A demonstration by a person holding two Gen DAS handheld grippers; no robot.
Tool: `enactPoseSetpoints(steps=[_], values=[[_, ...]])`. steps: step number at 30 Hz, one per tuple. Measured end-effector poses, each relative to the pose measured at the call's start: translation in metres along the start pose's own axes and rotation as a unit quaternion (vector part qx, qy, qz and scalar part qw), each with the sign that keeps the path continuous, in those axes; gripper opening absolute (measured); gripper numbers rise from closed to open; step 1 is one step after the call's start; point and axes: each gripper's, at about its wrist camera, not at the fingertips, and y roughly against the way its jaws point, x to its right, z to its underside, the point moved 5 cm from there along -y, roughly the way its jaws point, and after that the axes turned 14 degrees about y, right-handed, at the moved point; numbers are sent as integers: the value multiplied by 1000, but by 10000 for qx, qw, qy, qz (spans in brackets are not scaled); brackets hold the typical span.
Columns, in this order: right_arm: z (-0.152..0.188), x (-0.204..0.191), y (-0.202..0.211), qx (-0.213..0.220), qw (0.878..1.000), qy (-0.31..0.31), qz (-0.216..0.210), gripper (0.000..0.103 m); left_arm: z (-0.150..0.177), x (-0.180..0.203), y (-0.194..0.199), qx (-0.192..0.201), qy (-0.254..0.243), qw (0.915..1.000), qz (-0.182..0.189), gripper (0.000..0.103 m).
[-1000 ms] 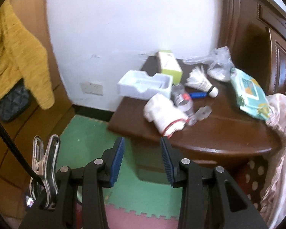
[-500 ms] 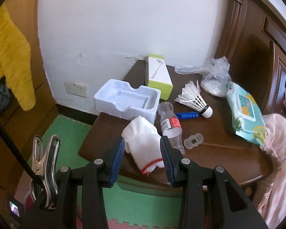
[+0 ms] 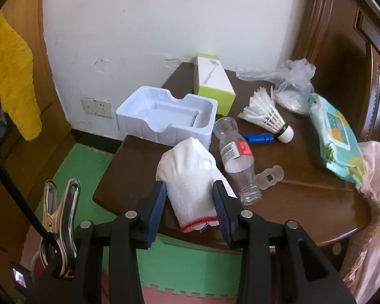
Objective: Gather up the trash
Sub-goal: 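Grasp the white glove with the right gripper, then carry the white glove from the nightstand over the red bucket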
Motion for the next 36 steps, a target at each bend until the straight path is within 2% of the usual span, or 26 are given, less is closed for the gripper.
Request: enactPoseSetpoints(steps=[4, 10, 18, 30, 36], values=[[4, -1, -3, 51, 10000, -36, 6, 30, 0, 0, 0, -1, -4, 10000, 0, 10], [4, -8, 0, 62, 9997, 208, 108, 23, -1, 0, 1, -2, -1, 10000, -1, 10], [5, -19, 8, 156, 9995, 245, -78, 20, -1, 0, 1, -4, -2, 10000, 0, 10], [15, -71, 31, 278, 9967, 547, -529, 20, -1, -1, 1, -6, -3, 10000, 1, 10], [29, -109, 32, 198, 9926, 746, -940, 20, -1, -1, 1, -7, -1, 10000, 2, 10]])
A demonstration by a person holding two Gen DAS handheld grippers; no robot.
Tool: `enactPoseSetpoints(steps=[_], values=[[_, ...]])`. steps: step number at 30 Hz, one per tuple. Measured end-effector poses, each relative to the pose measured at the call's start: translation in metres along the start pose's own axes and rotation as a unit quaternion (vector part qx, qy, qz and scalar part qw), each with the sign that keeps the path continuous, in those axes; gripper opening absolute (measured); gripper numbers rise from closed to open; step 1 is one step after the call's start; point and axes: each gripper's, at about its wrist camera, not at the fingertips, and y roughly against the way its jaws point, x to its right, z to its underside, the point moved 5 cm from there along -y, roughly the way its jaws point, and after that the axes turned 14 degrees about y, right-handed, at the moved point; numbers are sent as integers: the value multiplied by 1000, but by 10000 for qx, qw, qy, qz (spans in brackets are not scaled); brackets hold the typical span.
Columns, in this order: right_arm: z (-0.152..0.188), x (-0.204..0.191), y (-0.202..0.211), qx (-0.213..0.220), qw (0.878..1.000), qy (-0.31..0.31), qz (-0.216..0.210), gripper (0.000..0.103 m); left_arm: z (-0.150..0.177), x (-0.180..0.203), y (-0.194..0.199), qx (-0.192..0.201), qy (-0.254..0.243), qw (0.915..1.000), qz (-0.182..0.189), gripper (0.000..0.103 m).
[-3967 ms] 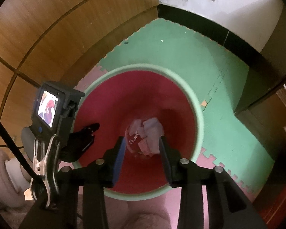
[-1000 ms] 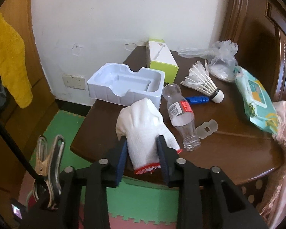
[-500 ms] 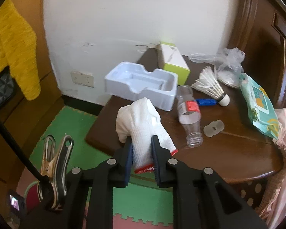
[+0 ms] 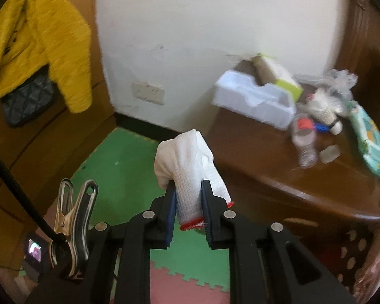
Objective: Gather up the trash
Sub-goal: 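Carry the white glove from the nightstand over the red bucket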
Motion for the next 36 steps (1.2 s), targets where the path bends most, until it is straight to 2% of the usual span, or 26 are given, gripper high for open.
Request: enactPoseSetpoints(steps=[6, 13, 27, 36], values=[[19, -53, -15, -230, 9980, 384, -452, 20, 0, 0, 0, 1, -2, 10000, 1, 10], [37, -96, -24, -349, 9941, 613, -829, 20, 0, -1, 0, 8, 2, 10000, 12, 10], [48, -136, -27, -450, 9876, 769, -1292, 20, 1, -1, 1, 10, 1, 10000, 11, 10], [69, -164, -31, -640, 9810, 931, -1578, 20, 0, 0, 1, 12, -6, 10000, 0, 10]])
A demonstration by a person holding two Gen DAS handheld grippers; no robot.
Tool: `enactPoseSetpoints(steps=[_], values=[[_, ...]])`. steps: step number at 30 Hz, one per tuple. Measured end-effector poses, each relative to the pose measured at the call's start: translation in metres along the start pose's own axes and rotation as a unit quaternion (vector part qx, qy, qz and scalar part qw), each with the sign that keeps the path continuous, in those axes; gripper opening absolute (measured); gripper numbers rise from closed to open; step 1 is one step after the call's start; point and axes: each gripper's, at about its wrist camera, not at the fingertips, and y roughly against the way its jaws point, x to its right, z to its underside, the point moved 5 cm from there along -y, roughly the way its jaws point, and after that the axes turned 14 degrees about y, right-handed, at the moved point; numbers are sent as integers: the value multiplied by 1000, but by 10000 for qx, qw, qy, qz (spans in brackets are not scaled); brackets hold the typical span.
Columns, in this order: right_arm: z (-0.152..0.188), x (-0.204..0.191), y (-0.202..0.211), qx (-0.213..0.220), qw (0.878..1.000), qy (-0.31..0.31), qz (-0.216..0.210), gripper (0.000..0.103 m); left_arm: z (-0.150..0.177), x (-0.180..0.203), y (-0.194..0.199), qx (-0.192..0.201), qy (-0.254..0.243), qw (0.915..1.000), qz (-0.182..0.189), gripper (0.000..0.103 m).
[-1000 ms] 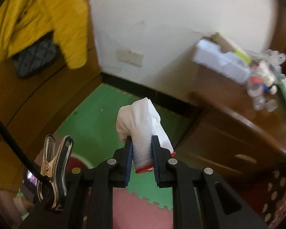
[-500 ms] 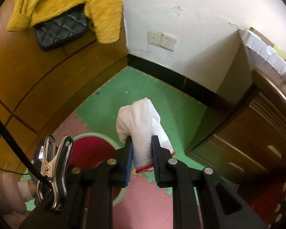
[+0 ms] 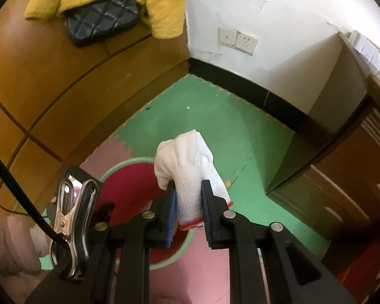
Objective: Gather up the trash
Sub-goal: 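Carry the white glove from the nightstand over the red bucket, then open the right gripper to drop the glove into the bucket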
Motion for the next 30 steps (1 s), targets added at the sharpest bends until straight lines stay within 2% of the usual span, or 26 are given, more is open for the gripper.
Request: enactPoseSetpoints(steps=[19, 30], values=[[25, -65, -29, -381, 9962, 426, -663, 20, 0, 1, -1, 3, -4, 10000, -8, 10], [32, -84, -37, -544, 9930, 687, -797, 20, 0, 0, 0, 0, -4, 10000, -5, 10]])
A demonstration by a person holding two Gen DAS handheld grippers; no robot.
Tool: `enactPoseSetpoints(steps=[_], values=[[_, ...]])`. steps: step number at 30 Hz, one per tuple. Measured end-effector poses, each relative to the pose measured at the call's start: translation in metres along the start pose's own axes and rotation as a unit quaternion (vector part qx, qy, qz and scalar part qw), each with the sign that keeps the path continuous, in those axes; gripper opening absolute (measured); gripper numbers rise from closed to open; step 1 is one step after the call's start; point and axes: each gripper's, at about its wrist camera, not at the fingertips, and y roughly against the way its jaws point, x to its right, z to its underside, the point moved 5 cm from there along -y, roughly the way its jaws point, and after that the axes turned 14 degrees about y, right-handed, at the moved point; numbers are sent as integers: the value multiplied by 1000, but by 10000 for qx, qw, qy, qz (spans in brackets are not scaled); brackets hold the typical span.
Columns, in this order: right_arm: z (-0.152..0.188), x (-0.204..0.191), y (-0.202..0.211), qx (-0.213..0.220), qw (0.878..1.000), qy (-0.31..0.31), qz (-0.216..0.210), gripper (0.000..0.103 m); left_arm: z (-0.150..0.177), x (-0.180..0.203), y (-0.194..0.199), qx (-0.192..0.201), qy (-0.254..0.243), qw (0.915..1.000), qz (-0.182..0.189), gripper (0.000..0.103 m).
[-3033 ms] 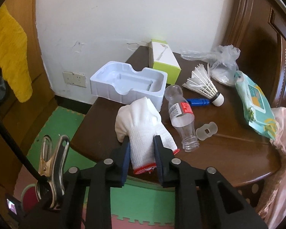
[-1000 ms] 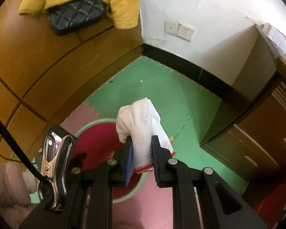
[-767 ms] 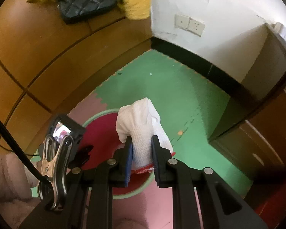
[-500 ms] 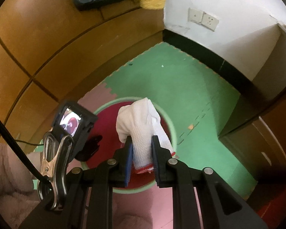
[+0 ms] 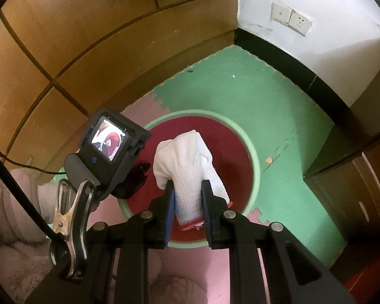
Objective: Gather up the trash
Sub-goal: 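Open the right gripper to drop the glove into the bucket, then move the right gripper back to the clear plastic bottle on the nightstand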
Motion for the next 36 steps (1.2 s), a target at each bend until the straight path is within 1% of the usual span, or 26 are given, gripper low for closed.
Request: enactPoseSetpoints(steps=[6, 7, 11, 13, 15, 22, 36], values=[[-1, 0, -2, -21, 10000, 7, -1, 20, 0, -1, 0, 0, 0, 10000, 2, 10], [-2, 1, -3, -34, 10000, 2, -19, 22, 0, -1, 0, -1, 0, 10000, 1, 10], [-2, 1, -5, -39, 9999, -33, -98, 25, -1, -1, 0, -4, -2, 10000, 5, 10], [-2, 3, -6, -20, 9999, -61, -120, 35, -1, -1, 1, -4, -7, 10000, 3, 10], [-1, 2, -6, -4, 9999, -71, -151, 38, -1, -1, 1, -5, 2, 10000, 10, 10], [-2, 6, -3, 127, 9995, -236, -151, 38, -3, -4, 1, -10, -39, 10000, -9, 10], [-15, 24, 23, 529, 9972, -511, 129, 38, -1, -4, -1, -14, -82, 10000, -48, 10]])
